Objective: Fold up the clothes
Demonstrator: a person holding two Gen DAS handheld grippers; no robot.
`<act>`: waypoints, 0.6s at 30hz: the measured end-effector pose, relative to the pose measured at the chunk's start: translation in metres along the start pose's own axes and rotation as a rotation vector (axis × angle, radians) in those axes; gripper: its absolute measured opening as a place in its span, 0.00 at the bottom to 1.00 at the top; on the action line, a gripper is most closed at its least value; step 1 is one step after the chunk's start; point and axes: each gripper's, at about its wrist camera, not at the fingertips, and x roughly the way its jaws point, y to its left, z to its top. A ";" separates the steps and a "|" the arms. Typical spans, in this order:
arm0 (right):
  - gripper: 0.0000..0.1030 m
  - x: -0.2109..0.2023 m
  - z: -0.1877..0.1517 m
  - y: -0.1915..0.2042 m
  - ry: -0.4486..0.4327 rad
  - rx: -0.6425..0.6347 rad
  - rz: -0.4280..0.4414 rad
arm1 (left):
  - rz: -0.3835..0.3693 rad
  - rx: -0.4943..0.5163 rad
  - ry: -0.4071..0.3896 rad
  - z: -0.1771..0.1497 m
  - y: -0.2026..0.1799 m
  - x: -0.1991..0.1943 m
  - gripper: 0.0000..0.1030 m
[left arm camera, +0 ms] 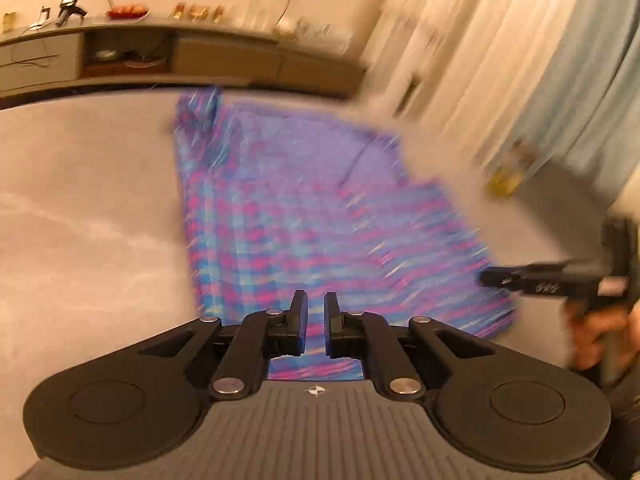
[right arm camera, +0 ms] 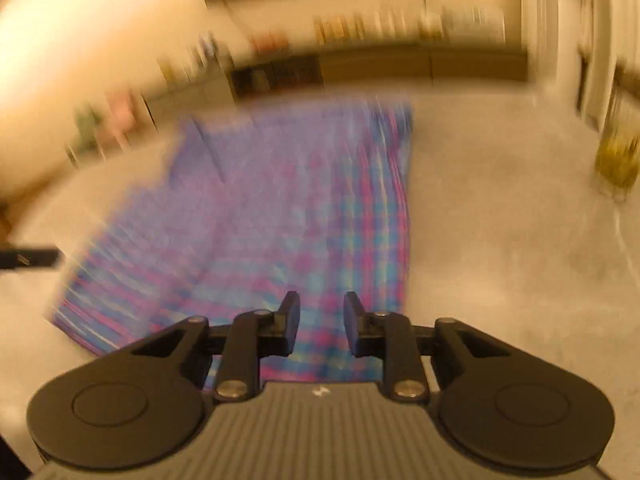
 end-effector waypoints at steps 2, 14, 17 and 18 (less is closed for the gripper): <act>0.14 0.015 0.002 -0.011 0.057 0.014 -0.030 | 0.023 -0.029 0.030 -0.005 0.014 0.006 0.05; 0.63 0.064 0.176 -0.012 -0.078 -0.253 0.058 | -0.085 0.001 0.041 0.020 -0.013 0.019 0.06; 0.69 0.134 0.233 -0.010 -0.043 -0.332 0.030 | -0.089 -0.006 0.051 0.015 -0.020 0.025 0.06; 0.69 0.154 0.243 -0.011 -0.022 -0.335 0.027 | -0.089 -0.010 0.053 0.013 -0.022 0.027 0.06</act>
